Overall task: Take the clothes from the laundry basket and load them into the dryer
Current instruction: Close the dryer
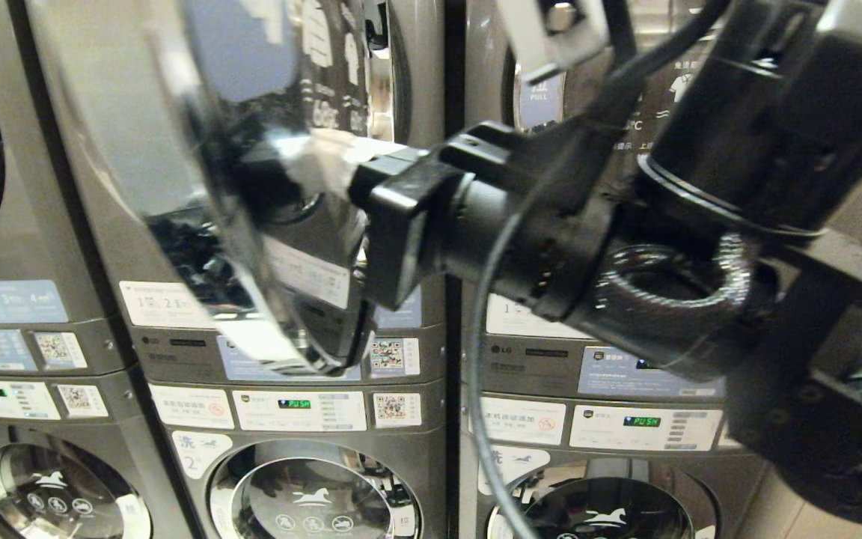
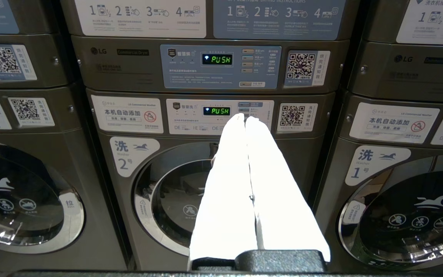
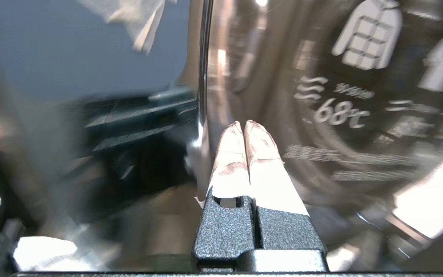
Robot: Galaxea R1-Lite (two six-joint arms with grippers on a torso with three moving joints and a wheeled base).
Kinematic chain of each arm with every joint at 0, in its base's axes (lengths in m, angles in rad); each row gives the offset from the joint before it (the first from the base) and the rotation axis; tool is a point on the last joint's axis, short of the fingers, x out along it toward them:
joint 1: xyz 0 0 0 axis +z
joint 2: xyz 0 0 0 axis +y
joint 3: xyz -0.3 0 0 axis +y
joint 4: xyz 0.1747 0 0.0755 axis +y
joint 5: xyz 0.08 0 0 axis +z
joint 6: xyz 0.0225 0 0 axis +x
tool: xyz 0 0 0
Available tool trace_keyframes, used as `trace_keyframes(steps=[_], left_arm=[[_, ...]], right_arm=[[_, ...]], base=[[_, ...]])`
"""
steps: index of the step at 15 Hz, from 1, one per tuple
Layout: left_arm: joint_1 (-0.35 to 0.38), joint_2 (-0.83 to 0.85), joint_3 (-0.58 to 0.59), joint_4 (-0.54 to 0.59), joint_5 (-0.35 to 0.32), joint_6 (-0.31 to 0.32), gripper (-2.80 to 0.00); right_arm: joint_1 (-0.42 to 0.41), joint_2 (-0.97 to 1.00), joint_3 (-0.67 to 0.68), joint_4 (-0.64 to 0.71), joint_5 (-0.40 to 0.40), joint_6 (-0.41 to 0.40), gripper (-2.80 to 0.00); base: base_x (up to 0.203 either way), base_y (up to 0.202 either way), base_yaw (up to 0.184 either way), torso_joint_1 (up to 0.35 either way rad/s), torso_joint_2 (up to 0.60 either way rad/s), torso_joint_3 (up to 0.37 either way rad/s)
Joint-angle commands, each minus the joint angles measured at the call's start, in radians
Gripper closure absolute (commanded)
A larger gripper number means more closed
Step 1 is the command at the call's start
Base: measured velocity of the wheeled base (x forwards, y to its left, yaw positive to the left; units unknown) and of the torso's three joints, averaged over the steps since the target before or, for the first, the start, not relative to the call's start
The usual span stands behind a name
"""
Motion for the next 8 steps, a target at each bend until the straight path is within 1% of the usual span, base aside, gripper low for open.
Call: trace_keyframes(steps=[1,3,4,5,6,7,8], left_arm=[[0.000,0.000,0.000,0.000,0.000,0.000,0.00],[0.000,-0.002,-0.001,0.000,0.000,0.000,0.00],[0.000,-0.002,0.000,0.000,0.000,0.000,0.00],[0.000,0.000,0.000,0.000,0.000,-0.002,0.00],[0.000,-0.002,0.000,0.000,0.000,-0.001,0.00],[0.000,0.000,0.000,0.000,0.000,0.000,0.00],[0.000,0.000,0.000,0.000,0.001,-0.002,0.00]], right_arm=[[0.053,0.153,-0.106,-0.004,-0.009,-0.001,0.00],[0.087,0.279,-0.256,-0.004,-0.039,-0.001,0.00],[0.097,0.329,-0.323,-0.002,-0.069,-0.001,0.00],[0.096,0.348,-0.347,0.002,-0.106,0.000,0.00],[0.078,0.337,-0.340,0.005,-0.138,0.003,0.00],[0.042,0.299,-0.317,0.007,-0.154,0.005,0.00],[-0.015,0.244,-0.269,0.008,-0.159,0.006,0.00]], base=[[0.000,0.000,0.000,0.000,0.00,0.000],[0.000,0.000,0.000,0.000,0.00,0.000],[0.000,0.000,0.000,0.000,0.00,0.000],[0.000,0.000,0.000,0.000,0.00,0.000],[0.000,0.000,0.000,0.000,0.00,0.000],[0.000,0.000,0.000,0.000,0.00,0.000],[0.000,0.000,0.000,0.000,0.00,0.000]])
